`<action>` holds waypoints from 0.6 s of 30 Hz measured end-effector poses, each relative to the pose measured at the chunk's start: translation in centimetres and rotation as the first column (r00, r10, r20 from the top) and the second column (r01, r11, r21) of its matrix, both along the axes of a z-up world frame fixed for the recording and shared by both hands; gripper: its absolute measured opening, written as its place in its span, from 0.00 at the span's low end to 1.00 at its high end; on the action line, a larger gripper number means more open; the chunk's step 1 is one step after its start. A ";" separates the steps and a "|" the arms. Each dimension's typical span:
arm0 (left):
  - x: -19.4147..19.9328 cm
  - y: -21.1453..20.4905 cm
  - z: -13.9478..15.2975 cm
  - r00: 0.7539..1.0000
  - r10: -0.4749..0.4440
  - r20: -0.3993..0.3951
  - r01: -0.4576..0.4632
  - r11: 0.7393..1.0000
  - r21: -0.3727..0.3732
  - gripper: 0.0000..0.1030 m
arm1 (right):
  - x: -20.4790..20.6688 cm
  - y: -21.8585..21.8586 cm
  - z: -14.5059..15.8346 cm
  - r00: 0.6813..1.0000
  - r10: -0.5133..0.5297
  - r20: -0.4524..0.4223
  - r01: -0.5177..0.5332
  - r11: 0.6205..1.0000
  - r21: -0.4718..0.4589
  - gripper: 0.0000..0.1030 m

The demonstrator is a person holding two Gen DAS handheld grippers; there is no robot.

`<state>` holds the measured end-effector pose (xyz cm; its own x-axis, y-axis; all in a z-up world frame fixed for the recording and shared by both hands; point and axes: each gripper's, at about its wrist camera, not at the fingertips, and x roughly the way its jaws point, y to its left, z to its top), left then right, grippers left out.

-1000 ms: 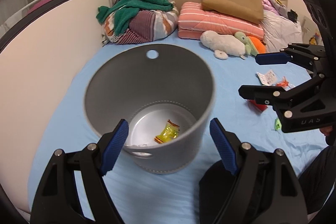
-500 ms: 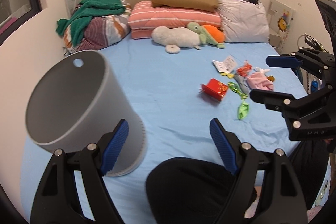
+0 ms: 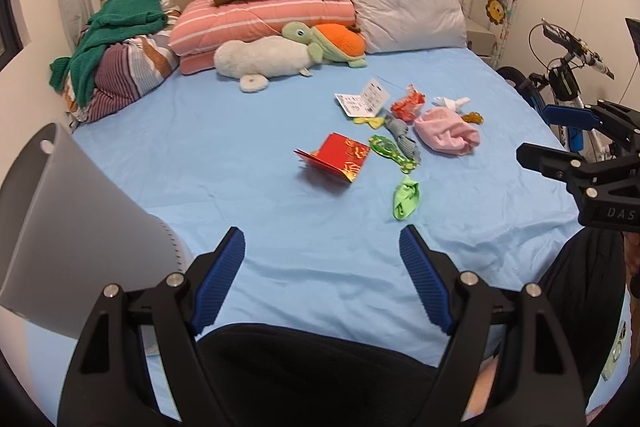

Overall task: Collect trash
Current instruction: 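Move both open tools back over the bed items, then grasp the red envelope with the left tool while the right tool grasps the green cloth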

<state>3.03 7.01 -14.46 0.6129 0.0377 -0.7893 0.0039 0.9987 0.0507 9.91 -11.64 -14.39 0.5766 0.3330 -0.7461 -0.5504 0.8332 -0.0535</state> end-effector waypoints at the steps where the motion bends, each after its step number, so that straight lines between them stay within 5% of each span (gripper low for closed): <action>1: 0.4 -0.3 -0.5 1.000 -0.005 -0.008 0.005 1.000 -0.001 0.77 | 0.3 -0.4 -0.6 1.000 -0.011 -0.006 0.011 1.000 0.001 0.72; 18: 9.2 0.0 -8.5 0.991 0.008 -0.134 -0.016 0.998 -0.061 0.77 | 8.3 1.5 -11.0 0.987 -0.068 -0.144 0.064 0.997 -0.031 0.71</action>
<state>12.19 7.01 -22.97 0.5014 -0.0071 -0.8652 -0.0054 0.9999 -0.0114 18.20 -10.12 -25.38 0.4817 0.2769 -0.8314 -0.4976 0.8674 0.0005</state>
